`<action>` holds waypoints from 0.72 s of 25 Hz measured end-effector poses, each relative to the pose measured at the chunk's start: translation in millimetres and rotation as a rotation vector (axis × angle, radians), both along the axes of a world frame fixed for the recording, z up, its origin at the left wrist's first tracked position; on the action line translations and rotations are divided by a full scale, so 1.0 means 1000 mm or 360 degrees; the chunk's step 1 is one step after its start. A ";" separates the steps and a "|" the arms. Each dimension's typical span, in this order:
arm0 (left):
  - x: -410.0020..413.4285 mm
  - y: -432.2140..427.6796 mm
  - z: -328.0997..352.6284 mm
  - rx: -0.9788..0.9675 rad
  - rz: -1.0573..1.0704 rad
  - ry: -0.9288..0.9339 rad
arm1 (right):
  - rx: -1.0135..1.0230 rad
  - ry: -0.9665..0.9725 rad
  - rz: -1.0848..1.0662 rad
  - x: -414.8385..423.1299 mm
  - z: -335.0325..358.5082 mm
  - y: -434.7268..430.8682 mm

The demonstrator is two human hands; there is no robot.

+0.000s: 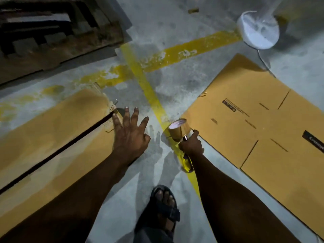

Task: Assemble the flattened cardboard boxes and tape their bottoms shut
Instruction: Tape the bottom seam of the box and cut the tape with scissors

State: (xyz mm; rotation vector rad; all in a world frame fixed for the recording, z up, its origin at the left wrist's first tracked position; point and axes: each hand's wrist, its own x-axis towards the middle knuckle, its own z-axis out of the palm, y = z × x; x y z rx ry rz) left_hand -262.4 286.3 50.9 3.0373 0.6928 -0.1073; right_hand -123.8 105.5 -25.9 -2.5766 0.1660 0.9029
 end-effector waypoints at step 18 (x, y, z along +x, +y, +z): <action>-0.085 0.044 0.207 -0.0717 0.0102 -0.0202 | 0.0737 -0.0406 0.0608 -0.063 0.247 0.099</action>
